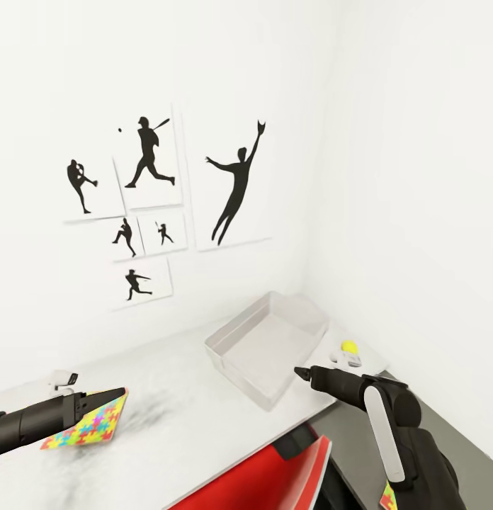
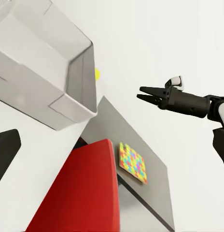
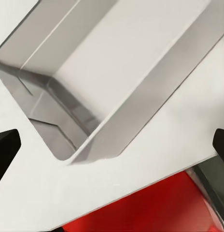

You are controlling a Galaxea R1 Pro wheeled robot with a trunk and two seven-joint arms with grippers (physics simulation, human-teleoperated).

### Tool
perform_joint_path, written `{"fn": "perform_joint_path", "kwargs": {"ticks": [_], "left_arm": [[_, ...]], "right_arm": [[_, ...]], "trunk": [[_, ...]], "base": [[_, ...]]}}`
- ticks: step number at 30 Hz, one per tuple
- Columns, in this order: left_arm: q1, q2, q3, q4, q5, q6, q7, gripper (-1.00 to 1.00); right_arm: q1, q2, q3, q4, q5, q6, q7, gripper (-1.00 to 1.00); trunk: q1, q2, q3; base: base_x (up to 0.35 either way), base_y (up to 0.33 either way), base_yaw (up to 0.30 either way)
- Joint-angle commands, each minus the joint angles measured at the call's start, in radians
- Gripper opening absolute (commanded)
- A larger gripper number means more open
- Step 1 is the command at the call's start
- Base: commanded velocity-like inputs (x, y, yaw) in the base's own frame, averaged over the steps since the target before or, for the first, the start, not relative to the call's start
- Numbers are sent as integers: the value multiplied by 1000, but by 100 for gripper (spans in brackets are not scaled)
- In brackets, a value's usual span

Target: Put all the toys in the child's room - the three board games (two on the bed and one on the table), the two jigsaw puzzles on the table, and the tennis ball on the table - inside the toy box on the table in the child's room.

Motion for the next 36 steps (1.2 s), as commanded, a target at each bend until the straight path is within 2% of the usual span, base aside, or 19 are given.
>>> {"fn": "perform_joint_path", "kwargs": {"ticks": [1,10,36], "left_arm": [[-1,0,0,0,-1,11,-4,100],[-1,0,0,0,-1,11,-4,100],[-1,0,0,0,-1,11,-4,100]], "right_arm": [[-1,1,-2,-1,3,5,6,100],[-1,3,-2,-1,3,5,6,100],[-1,3,-1,4,3,3,5,100]], "trunk": [[1,-2,-2],[1,-2,-3],[1,-2,-3]], "base": [[160,0,-17],[103,0,-6],[3,0,0]]}}
